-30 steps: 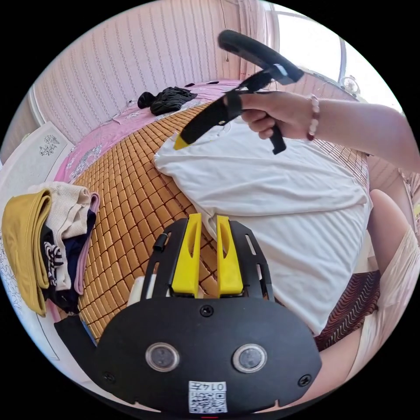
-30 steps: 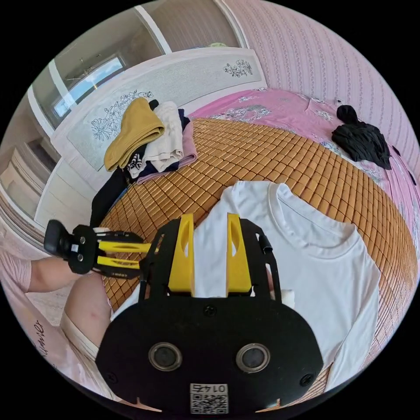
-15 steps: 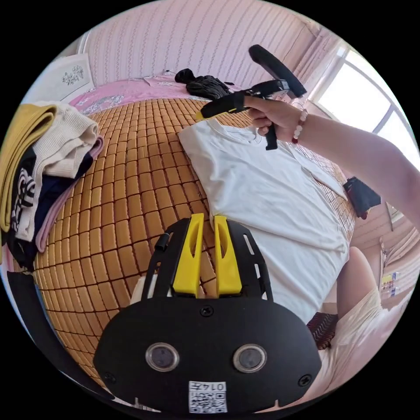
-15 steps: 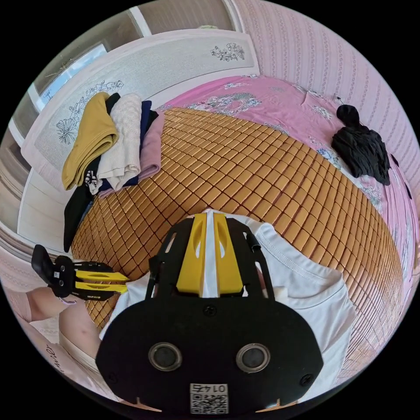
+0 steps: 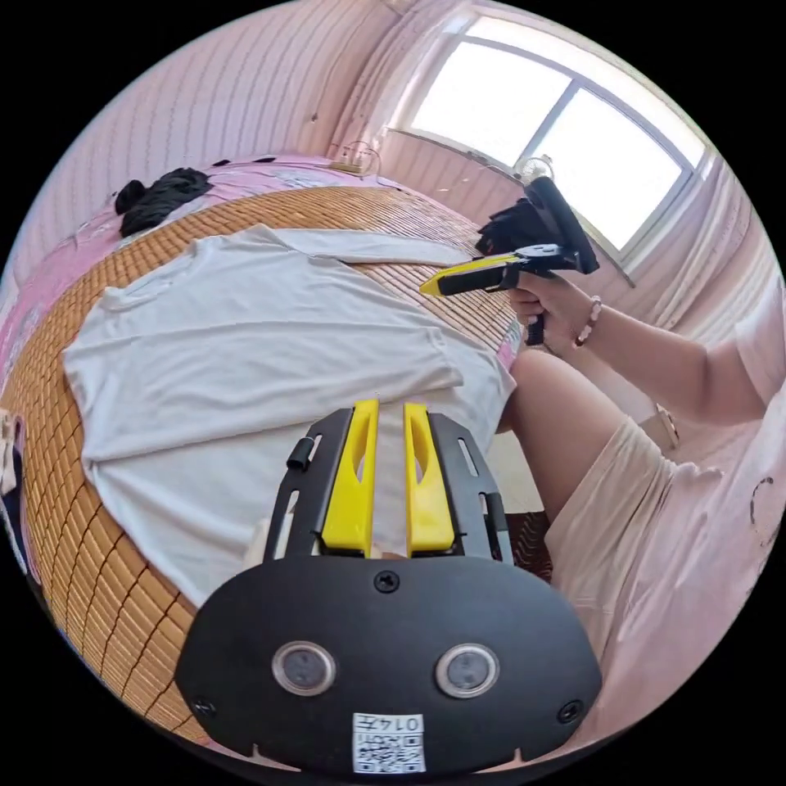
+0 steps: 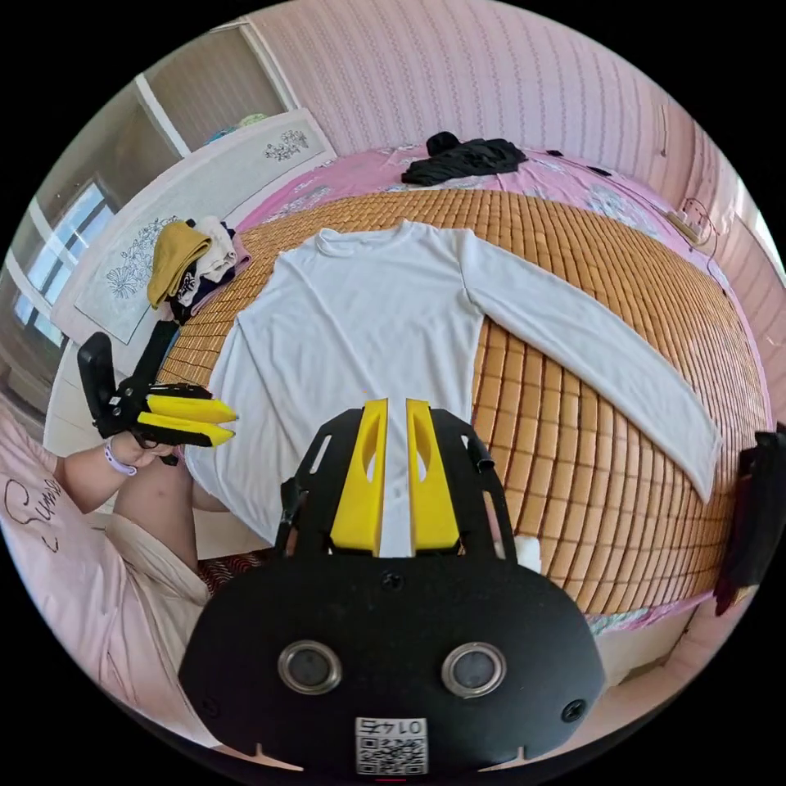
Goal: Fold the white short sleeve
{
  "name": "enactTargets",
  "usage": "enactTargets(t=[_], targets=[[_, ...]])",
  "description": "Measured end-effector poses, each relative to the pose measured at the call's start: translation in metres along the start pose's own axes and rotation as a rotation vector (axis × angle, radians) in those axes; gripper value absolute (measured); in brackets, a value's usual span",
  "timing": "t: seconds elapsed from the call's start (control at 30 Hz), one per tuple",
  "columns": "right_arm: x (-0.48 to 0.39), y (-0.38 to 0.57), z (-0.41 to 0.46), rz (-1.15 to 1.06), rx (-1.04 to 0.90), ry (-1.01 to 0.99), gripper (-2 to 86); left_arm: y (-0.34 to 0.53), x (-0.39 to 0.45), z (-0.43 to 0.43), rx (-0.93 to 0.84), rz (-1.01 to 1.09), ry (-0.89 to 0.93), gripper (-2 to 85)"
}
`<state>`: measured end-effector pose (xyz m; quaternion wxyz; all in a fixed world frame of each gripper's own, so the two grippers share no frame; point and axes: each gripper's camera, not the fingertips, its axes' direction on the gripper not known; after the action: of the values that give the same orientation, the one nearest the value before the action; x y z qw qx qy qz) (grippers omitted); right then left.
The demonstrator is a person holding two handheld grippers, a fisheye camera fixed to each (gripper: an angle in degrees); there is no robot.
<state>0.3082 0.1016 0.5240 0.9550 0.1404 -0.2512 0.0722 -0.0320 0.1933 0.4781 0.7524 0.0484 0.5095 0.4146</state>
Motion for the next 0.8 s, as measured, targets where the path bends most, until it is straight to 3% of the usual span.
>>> enactTargets(t=[0.17,0.37,0.8], targets=[[0.012,0.019,-0.006,0.061,0.033,-0.01,5.3,-0.047,0.054,0.056,-0.087,0.14,-0.021,5.9],[0.022,0.025,-0.016,0.044,0.048,-0.012,6.2,-0.066,0.051,0.096,-0.248,0.063,-0.034,5.5],[0.061,0.016,-0.083,0.08,0.097,-0.125,6.8,-0.061,0.059,0.094,-0.272,0.05,-0.02,4.7]])
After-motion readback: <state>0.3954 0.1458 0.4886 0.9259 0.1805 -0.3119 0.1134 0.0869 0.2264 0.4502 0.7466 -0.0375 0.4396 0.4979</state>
